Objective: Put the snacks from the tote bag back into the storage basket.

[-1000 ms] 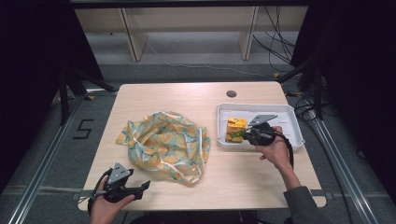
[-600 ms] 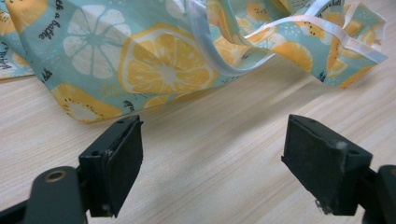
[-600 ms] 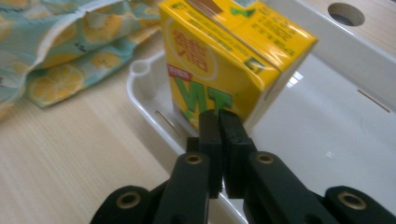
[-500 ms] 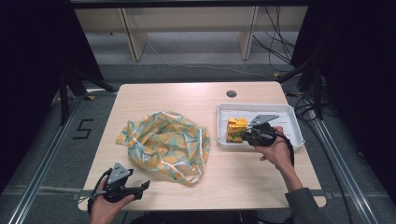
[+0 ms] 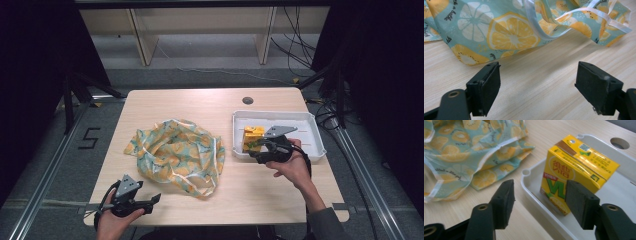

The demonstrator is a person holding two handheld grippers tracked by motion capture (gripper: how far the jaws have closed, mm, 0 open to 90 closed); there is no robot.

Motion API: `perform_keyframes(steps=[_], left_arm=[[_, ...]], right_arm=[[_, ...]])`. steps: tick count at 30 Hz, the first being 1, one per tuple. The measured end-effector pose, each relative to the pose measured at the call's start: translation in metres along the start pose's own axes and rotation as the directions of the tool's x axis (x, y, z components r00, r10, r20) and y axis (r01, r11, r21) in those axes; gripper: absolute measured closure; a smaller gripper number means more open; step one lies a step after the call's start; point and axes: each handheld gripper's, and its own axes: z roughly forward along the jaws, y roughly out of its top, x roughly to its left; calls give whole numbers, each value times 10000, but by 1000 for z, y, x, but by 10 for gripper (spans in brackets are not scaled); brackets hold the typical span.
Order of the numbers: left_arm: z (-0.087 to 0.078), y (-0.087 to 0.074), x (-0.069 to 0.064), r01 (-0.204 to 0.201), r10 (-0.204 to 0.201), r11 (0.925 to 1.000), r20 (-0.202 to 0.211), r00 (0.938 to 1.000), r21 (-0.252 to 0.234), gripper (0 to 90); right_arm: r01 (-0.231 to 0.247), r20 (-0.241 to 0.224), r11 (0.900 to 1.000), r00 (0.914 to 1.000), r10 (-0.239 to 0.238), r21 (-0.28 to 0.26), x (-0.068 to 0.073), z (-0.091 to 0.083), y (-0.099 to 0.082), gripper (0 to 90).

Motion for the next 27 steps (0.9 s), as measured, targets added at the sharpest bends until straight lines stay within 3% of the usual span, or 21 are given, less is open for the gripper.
perform_keyframes(steps=[4,6,7,9,11,14,15,16,19,21,23,25,27], left_arm=[[-1,0,1,-163,163,9997,4,9999,180,194],[1,0,-2,208,-207,9997,36,9998,-91,194],[-1,0,1,-111,110,9997,9,9999,208,194],[0,0,0,61,-61,10000,3,10000,49,194],[0,0,1,-103,103,9998,41,9999,146,194],[0,0,0,-61,60,9999,74,10000,142,194],[1,-1,-1,191,-191,9998,87,9998,-62,194],[0,0,0,-82,81,9998,73,9999,161,194],[1,-1,0,60,-60,10000,65,10000,41,194],[0,0,0,-63,61,9998,110,9999,173,194],[1,0,0,-91,90,9999,56,9999,75,194],[1,0,0,-48,48,10000,60,10000,80,194],[0,0,1,-98,96,9998,76,9999,186,194]], right_arm=[[-137,-81,9998,9999,136,-106,8,1,0,350],[-112,-190,9996,9998,107,-259,10,3,-1,335],[-282,-310,9994,9991,276,-188,12,3,-1,322],[-80,-187,9993,9998,73,-353,12,4,-2,315],[-152,-402,9997,9991,144,-198,12,4,-2,302],[-211,-351,9996,9992,205,-161,13,5,-4,292],[-244,-332,9996,9992,238,-173,14,6,-6,291],[-181,-343,9997,9993,176,-139,14,6,-6,289],[-195,-407,9998,9990,193,-39,16,7,-8,286],[-110,-303,9997,9995,103,-200,16,7,-10,280],[-498,-406,9987,9979,502,112,20,5,-11,276],[-278,-310,9995,9991,273,-173,20,5,-12,273],[-261,-344,9996,9991,257,-123,21,3,-14,273]])
